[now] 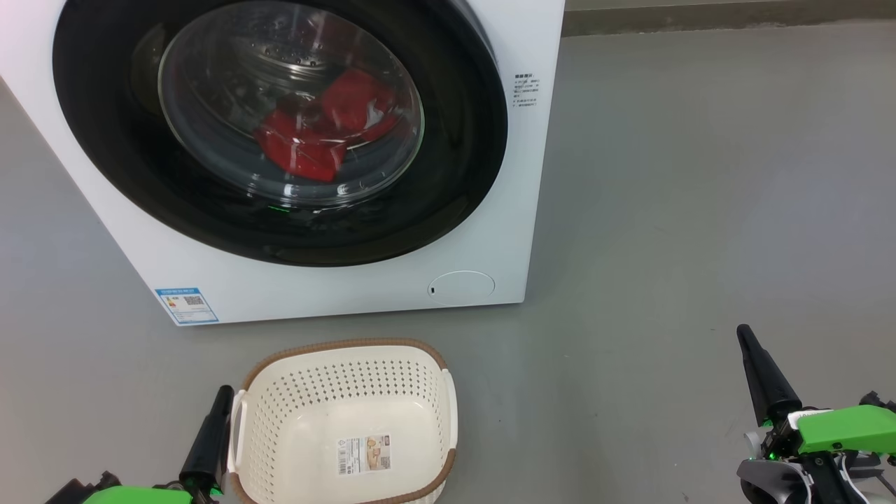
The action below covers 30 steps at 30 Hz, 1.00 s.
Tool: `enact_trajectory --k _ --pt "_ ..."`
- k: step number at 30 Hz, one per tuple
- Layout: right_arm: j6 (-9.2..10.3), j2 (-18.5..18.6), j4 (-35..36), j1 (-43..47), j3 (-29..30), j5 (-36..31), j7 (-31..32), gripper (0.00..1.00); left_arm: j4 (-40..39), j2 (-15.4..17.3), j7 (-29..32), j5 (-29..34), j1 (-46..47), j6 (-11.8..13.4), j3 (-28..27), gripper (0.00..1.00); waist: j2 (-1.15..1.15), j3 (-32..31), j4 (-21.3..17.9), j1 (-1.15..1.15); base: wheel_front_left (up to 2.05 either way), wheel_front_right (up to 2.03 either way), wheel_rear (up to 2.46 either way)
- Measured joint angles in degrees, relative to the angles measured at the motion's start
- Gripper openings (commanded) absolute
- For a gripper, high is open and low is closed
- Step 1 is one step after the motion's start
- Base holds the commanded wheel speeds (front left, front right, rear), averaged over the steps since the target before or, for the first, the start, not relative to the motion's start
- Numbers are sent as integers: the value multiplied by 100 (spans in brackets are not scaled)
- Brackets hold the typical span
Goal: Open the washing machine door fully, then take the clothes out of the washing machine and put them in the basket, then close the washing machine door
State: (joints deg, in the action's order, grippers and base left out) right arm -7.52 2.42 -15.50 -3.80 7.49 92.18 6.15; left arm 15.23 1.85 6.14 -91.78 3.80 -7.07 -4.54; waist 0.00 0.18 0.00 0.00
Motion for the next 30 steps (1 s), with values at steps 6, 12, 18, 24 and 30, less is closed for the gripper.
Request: enact_trajectory --k 6,12,18,24,30 --pt "0 0 0 0 0 0 0 0 0 0 0 0 0 0 0 0 0 0 0 0 0 0 0" --pt "0 0 0 0 0 0 0 0 0 0 0 0 0 0 0 0 0 0 0 0 0 0 0" --pt "-1 -38 -149 66 -24 0 -2 100 143 -45 -2 1 -59 5 21 100 0 0 0 0 0 0 0" --pt "0 -130 -366 327 -79 0 -19 100 349 -118 -26 1 -268 5 63 100 0 5 4 0 0 0 0" --pt "-1 -130 -308 326 -111 0 -87 100 338 -116 -119 0 -265 5 82 100 0 -14 14 2 0 0 0"
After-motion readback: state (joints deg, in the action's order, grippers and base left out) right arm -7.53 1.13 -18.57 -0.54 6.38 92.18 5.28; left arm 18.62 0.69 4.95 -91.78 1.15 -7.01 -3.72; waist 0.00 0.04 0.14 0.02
